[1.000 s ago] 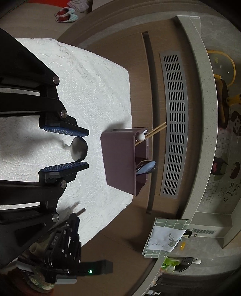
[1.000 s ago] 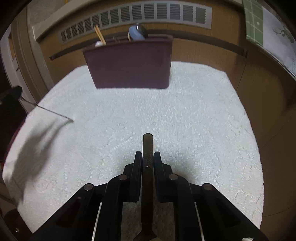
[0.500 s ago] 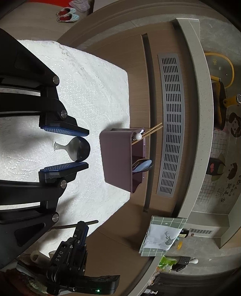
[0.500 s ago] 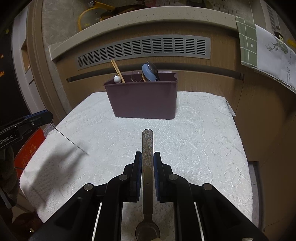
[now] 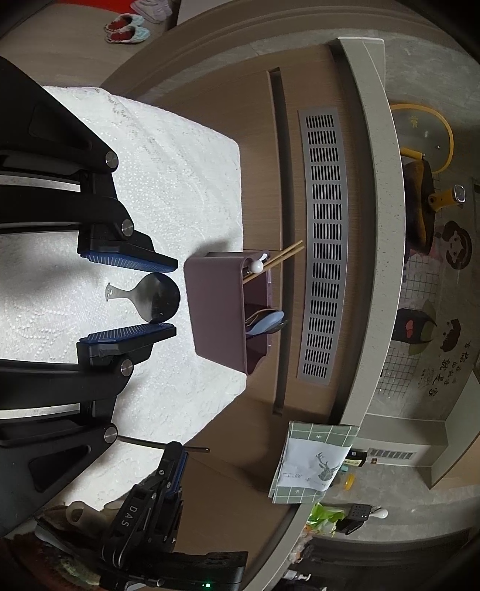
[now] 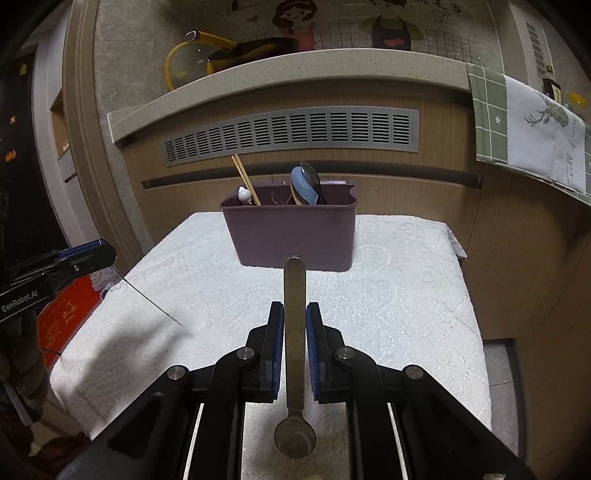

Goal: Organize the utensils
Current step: 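Carry both spoons up over the caddy, then release both spoons into the caddy, opening both tools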

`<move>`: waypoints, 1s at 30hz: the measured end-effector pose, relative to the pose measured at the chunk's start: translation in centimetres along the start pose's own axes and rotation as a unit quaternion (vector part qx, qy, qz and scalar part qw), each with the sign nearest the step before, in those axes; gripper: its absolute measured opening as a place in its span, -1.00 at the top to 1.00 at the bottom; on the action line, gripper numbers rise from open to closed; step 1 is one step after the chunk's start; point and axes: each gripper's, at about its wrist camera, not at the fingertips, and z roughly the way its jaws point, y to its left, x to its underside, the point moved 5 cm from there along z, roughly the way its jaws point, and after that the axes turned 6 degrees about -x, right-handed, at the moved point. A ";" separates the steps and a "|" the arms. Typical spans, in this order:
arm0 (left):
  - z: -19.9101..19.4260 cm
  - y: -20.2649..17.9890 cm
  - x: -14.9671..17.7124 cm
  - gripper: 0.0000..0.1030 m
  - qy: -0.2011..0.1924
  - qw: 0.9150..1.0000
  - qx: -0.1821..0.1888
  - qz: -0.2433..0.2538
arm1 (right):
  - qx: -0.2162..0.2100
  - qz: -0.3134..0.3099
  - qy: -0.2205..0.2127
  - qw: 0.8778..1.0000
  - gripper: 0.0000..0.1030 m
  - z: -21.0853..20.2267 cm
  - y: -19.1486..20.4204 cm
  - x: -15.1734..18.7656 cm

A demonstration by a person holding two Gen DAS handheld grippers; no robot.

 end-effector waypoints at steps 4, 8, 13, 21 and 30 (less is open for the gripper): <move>-0.3 -0.1 -1.9 0.44 0.001 1.000 0.023 -0.015 | -0.001 -0.004 -0.027 1.000 0.78 -1.0 0.3 -1.9; -2.2 0.4 -8.3 0.44 -0.055 0.996 0.041 -0.049 | 0.001 -0.009 -0.106 0.994 0.78 -3.9 0.7 -7.0; -0.7 0.0 -15.0 0.44 -0.082 0.994 0.067 -0.037 | 0.026 -0.047 -0.202 0.978 0.78 -6.3 1.7 -15.2; 7.7 1.0 -18.9 0.44 -0.063 0.993 0.086 -0.044 | 0.053 -0.072 -0.221 0.971 0.78 -0.6 0.4 -20.9; 14.7 1.2 -17.9 0.44 -0.008 0.995 0.085 -0.045 | 0.040 -0.071 -0.176 0.981 0.78 7.3 -2.0 -21.7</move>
